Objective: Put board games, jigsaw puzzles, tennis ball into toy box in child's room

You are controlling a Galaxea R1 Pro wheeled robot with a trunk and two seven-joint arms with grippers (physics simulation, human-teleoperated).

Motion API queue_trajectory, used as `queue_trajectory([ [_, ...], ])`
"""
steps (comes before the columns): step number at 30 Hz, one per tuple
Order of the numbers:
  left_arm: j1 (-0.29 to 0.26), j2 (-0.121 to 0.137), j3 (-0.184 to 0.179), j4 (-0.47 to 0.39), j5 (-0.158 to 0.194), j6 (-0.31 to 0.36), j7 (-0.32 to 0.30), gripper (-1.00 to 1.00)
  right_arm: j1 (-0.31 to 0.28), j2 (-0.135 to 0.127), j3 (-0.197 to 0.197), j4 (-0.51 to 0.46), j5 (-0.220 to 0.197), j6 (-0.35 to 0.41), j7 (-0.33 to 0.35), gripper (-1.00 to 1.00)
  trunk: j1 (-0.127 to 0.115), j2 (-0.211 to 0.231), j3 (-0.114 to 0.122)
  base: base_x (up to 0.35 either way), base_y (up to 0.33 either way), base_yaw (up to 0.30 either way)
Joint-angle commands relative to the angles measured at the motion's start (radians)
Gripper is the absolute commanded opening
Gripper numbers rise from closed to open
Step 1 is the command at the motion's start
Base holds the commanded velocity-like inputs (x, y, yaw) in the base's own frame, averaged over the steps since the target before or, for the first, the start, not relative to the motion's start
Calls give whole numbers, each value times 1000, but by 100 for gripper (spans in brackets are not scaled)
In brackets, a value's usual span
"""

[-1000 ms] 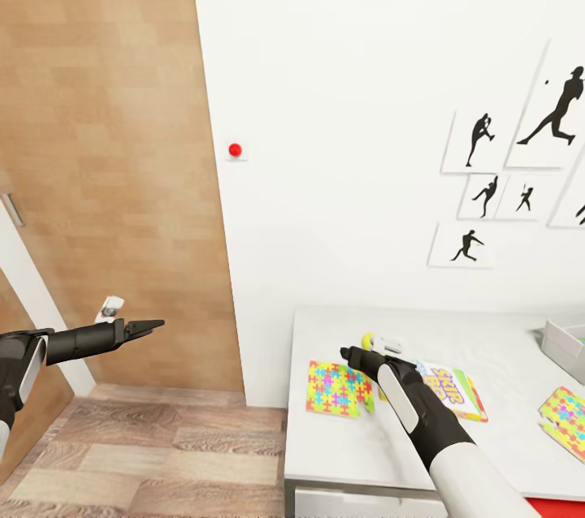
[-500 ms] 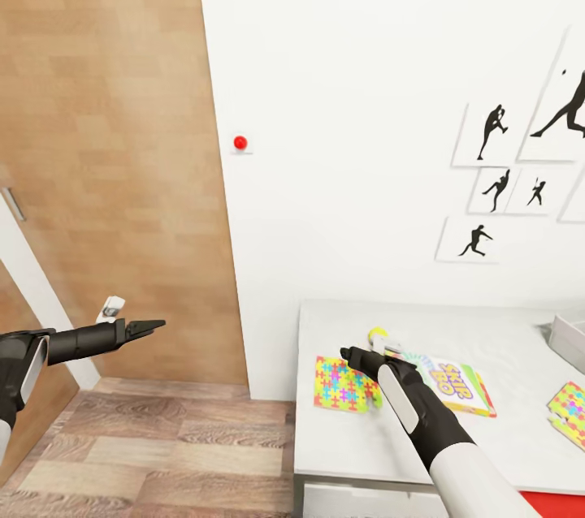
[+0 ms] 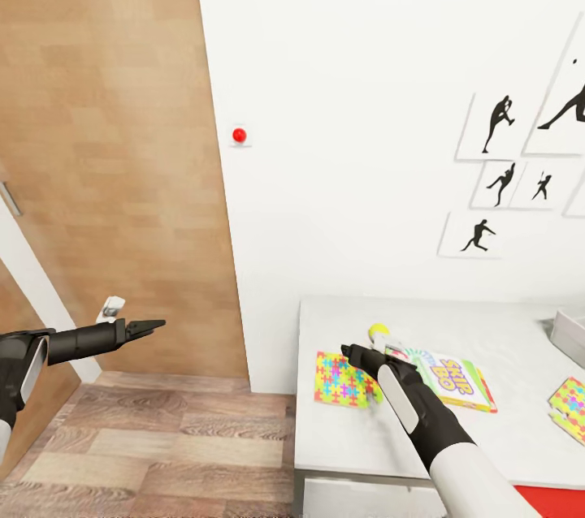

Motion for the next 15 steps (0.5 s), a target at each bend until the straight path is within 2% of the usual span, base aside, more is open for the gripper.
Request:
queue_trajectory([
  [1,-1,0,2,0,-4,10,-5,100,-1,0,3,-2,-10,-1,-10,100,0,-2,-4,0,0,0],
  [15,-1,-2,2,0,-4,10,-4,100,-1,0,10,14,-9,-49,-11,100,0,-2,-27,0,0,0],
])
